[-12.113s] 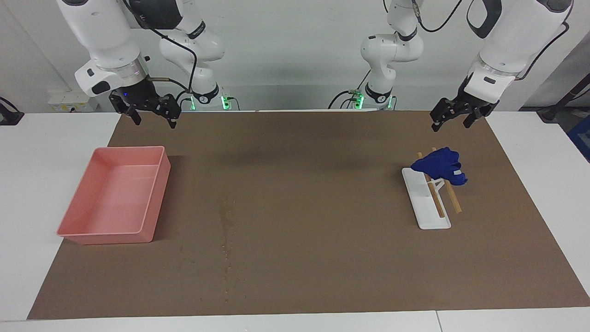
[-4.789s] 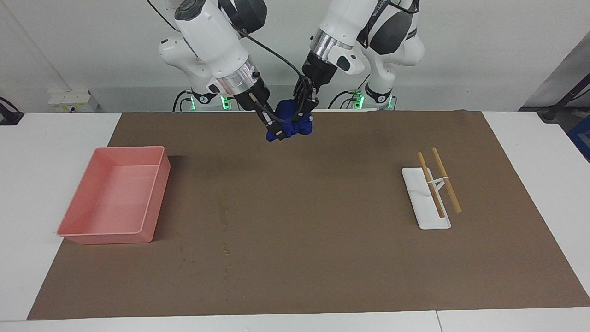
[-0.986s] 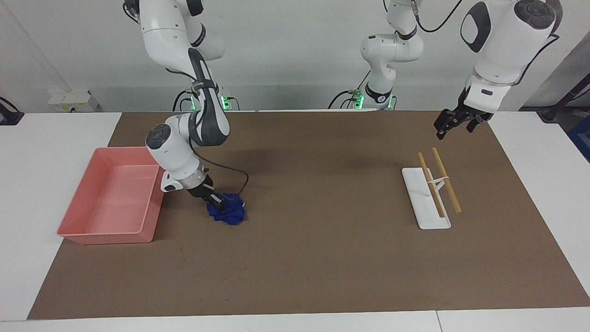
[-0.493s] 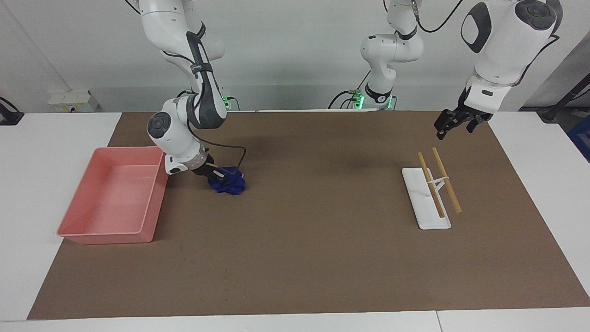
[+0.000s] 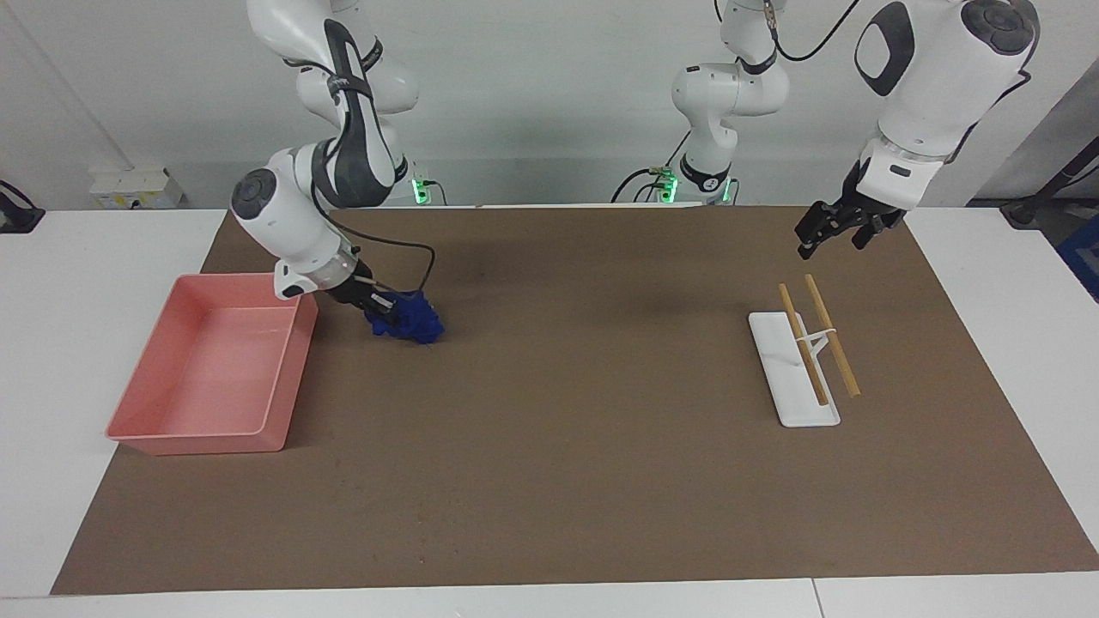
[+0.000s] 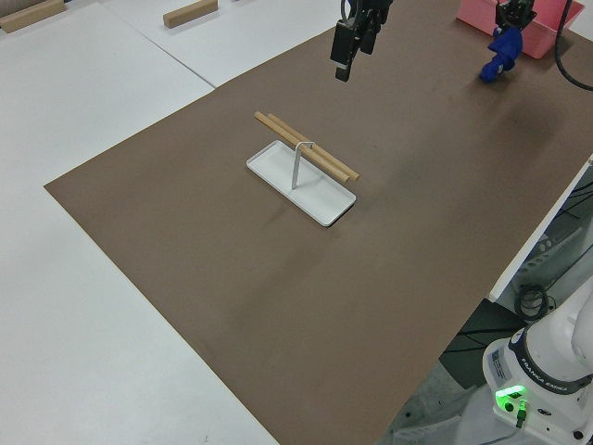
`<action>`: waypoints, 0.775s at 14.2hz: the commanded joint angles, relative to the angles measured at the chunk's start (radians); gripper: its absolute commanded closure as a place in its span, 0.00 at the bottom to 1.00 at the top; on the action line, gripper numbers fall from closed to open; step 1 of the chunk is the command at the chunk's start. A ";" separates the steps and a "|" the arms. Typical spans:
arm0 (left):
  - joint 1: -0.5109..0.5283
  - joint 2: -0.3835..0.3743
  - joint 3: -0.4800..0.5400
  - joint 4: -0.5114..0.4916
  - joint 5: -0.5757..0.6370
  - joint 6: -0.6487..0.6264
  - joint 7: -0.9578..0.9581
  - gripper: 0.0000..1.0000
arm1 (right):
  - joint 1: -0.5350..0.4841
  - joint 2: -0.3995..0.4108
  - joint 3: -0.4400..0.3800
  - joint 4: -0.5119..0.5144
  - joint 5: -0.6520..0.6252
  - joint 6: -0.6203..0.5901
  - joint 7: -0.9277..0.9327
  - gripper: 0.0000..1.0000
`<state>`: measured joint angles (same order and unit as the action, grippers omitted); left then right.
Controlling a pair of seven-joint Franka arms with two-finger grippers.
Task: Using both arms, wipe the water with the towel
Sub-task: 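Carry the cloth into the pink bin and open the right gripper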
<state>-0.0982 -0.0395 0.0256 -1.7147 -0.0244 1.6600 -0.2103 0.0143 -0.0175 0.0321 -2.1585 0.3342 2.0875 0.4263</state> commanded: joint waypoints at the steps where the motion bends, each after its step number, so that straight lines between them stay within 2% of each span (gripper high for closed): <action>1: -0.014 -0.020 0.011 -0.026 -0.011 0.012 0.002 0.00 | -0.077 -0.035 0.000 0.124 -0.007 -0.146 -0.024 1.00; 3: -0.014 -0.020 0.011 -0.026 -0.011 0.020 0.005 0.00 | -0.160 -0.022 0.002 0.216 -0.017 -0.231 -0.026 1.00; 5: -0.014 -0.020 0.011 -0.026 -0.011 0.021 0.003 0.00 | -0.212 -0.007 0.003 0.256 -0.116 -0.233 -0.049 1.00; 8: -0.014 -0.020 0.010 -0.025 -0.011 0.021 -0.001 0.00 | -0.304 0.005 0.002 0.253 -0.185 -0.202 -0.199 1.00; 11: -0.014 -0.019 0.008 -0.022 -0.011 0.023 -0.003 0.00 | -0.362 0.040 0.002 0.232 -0.326 -0.163 -0.309 1.00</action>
<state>-0.0987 -0.0395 0.0246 -1.7148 -0.0255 1.6612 -0.2103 -0.3063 -0.0072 0.0207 -1.9294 0.0726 1.8922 0.1890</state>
